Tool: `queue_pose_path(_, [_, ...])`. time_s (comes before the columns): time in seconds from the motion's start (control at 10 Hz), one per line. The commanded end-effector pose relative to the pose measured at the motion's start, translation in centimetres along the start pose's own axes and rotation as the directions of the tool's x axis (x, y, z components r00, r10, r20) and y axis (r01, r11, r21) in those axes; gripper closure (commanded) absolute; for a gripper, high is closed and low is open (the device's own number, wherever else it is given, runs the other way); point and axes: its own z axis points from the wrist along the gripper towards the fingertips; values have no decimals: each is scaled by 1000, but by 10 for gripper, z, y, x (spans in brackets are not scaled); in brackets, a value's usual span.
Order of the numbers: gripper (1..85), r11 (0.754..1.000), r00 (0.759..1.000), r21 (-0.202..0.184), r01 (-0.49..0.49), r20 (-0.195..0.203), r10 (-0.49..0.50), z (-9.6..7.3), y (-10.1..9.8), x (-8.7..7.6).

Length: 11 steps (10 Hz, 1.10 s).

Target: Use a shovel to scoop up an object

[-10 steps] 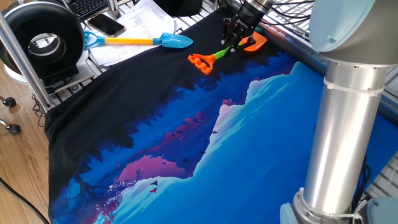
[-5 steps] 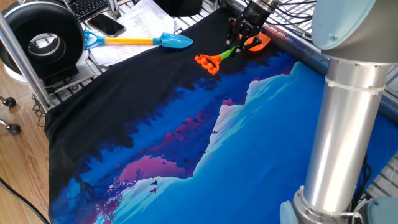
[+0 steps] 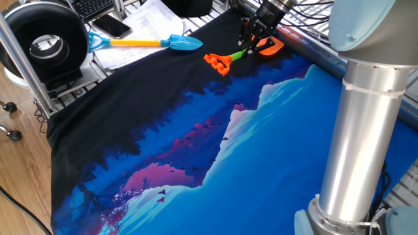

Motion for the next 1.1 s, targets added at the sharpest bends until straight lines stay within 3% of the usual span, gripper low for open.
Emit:
queue_pose_path(0.0, [837, 999, 1000, 23, 22, -12, -22, -6, -3, 0])
queue_pose_path(0.4, [840, 997, 996, 32, 71, -55, -70, -5, -8, 11])
queue_pose_path(0.6, [840, 999, 998, 39, -9, -55, 11, -4, -9, 11])
queue_pose_path(0.9, [840, 987, 976, 106, -120, -171, 137, -9, -21, 45])
queue_pose_path(1.0, [840, 984, 973, 115, -136, -171, 155, -9, -22, 45])
